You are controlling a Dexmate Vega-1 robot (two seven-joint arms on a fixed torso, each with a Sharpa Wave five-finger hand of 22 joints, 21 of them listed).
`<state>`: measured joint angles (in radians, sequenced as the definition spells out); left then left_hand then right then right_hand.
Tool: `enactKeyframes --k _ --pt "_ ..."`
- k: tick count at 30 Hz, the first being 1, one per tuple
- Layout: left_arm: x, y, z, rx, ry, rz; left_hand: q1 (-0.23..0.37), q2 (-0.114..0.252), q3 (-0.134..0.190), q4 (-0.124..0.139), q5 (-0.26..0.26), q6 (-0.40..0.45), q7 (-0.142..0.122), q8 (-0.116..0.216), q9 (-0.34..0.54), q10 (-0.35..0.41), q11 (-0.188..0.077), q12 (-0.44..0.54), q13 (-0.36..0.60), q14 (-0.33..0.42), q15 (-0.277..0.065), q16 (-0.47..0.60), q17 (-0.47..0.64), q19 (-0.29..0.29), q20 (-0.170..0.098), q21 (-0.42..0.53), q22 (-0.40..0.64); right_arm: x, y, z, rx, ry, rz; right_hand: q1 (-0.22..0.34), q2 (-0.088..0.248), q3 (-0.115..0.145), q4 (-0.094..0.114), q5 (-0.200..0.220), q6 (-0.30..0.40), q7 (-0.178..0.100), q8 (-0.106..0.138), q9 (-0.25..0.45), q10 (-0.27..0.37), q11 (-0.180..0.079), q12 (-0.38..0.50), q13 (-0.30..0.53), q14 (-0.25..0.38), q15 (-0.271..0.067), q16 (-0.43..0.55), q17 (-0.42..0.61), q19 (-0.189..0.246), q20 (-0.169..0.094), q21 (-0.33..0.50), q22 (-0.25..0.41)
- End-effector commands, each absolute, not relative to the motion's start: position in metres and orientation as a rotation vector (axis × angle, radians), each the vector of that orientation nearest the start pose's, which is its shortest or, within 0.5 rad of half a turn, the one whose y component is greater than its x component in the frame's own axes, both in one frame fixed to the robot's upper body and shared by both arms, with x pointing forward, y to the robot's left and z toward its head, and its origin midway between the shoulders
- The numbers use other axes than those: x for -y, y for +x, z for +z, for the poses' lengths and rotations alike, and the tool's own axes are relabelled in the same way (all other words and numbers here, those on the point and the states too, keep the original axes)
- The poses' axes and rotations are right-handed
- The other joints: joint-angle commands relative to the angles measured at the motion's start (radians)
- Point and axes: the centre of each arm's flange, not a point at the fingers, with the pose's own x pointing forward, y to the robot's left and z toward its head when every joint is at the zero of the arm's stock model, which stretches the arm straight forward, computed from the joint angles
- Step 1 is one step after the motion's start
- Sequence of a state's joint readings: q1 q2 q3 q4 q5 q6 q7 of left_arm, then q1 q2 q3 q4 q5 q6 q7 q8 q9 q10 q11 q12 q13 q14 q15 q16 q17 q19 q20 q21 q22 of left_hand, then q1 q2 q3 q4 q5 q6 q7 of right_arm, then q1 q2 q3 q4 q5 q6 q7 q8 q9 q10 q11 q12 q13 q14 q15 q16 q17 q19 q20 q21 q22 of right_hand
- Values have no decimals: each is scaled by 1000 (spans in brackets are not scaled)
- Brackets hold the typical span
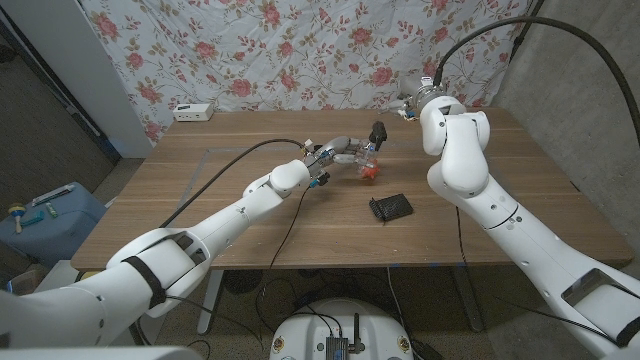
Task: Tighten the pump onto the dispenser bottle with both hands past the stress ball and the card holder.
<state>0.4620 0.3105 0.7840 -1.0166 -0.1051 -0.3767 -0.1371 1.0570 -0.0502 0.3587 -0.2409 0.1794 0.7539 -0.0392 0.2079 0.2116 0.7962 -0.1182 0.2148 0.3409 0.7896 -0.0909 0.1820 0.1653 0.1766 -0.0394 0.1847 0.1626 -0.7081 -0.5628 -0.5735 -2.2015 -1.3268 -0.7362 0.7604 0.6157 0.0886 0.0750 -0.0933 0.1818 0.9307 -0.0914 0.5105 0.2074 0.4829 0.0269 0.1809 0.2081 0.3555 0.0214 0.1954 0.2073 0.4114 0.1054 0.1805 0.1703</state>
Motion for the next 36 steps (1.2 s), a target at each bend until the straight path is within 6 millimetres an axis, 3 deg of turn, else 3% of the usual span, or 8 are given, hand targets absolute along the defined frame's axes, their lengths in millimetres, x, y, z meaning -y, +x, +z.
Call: enactKeyframes --k 1,12,19,29,36 --pt "-74 675 12 692 635 -594 -56 77 88 85 6 81 -6 4 2 18 -15 4 2 4 -54 2 2 8 -92 -1 3 186 473 149 368 -1544 -283 36 2 19 -31 10 -72 -21 -27 2 -45 0 0 7 -36 4 -5 3 -24 2 2 1" --pt "-75 674 13 690 618 -616 -56 76 88 85 6 81 -7 4 2 19 -12 5 2 3 -53 1 1 9 -92 0 3 197 471 149 377 -1567 -231 110 -5 63 -74 16 -201 -84 -79 0 -143 -8 0 12 -120 12 -9 2 -65 7 3 0" --pt "-77 674 14 683 618 -629 -57 75 87 85 6 82 -7 4 2 20 -8 4 1 4 -55 1 1 11 -91 0 3 201 473 149 402 -1573 -186 156 -20 84 -82 23 -253 -127 -103 1 -189 -10 2 14 -158 11 -9 1 -78 0 3 0" --pt "-76 677 17 671 624 -650 -57 75 88 85 6 82 -7 4 2 20 -16 4 1 3 -54 1 1 14 -88 1 3 207 476 148 476 -1585 -116 226 -37 116 -84 35 -308 -130 -130 4 -256 -22 4 16 -224 7 -10 1 -117 -15 0 -1" --pt "-73 679 19 669 633 -656 -59 75 87 86 5 81 -6 3 2 19 -11 4 2 3 -53 1 1 14 -88 1 3 210 480 147 493 -1602 -62 266 -50 132 -84 44 -346 -131 -147 8 -305 -27 2 17 -266 18 -10 1 -140 -9 0 -1"
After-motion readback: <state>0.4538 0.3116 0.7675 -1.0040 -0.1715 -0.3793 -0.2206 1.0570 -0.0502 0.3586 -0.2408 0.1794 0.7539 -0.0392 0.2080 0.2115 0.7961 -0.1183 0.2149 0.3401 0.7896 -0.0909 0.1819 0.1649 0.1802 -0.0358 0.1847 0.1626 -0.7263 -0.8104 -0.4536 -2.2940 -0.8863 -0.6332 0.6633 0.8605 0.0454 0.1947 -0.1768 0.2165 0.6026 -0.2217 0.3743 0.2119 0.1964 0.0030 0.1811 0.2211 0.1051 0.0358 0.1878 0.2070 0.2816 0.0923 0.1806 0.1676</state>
